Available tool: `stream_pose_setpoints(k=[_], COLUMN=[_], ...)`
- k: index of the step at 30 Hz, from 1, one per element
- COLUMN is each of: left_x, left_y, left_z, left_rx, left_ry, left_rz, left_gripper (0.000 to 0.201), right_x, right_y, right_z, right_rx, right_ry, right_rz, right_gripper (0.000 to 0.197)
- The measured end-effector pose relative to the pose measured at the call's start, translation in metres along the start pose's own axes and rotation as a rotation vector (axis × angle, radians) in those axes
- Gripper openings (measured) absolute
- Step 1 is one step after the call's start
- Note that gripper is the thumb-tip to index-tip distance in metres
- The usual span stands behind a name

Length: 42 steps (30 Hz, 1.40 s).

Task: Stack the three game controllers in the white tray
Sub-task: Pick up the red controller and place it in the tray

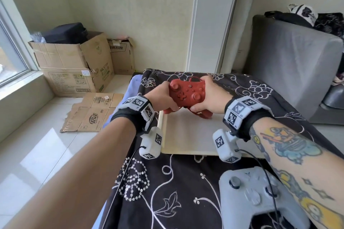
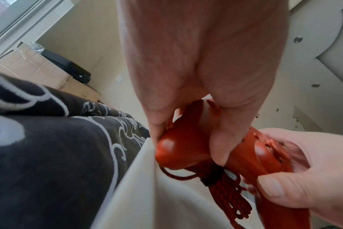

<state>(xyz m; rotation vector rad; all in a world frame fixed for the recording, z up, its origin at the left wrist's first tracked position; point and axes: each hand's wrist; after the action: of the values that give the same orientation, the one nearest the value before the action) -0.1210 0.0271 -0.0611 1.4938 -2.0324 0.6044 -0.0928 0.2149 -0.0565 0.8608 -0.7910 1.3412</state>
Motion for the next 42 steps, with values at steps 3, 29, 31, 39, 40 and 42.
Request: stream_pose_setpoints(k=[3,29,31,39,40,42], left_x=[-0.004,-0.009,-0.009,-0.008,-0.008,-0.009], left_y=[0.001,0.011,0.012,0.011,0.010,0.005], left_z=[0.001,0.004,0.005,0.004,0.002,-0.002], left_rx=[0.012,0.042,0.034,0.015,0.031,0.069], left_ry=[0.091,0.482,0.498,0.512,0.520,0.543], left_rz=[0.013,0.067,0.066,0.077,0.061,0.043], left_gripper=[0.070,0.082,0.080,0.063,0.071,0.089], right_x=[-0.002,0.003,0.003,0.008,0.007,0.007], right_y=[-0.002,-0.005,-0.005,-0.008,-0.008,-0.009], right_z=[-0.001,0.010,0.011,0.013,0.012,0.012], right_rx=[-0.020,-0.327,-0.322,-0.400,-0.402,-0.395], right_ry=[-0.074,-0.149,-0.178,-0.063,-0.070,-0.086], right_rz=[0.037,0.182,0.173,0.224,0.219,0.212], right_gripper=[0.110,0.035,0.041,0.023,0.024,0.024])
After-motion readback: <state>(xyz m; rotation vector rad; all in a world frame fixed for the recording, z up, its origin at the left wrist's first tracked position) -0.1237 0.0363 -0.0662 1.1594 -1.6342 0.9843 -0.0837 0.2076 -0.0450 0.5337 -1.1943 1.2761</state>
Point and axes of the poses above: each hand's wrist, its own y-axis towards the middle knuckle, its own x-axis out of the back of the hand, z = x × y, and after that the axes turned 2 degrees about -z, right-handed
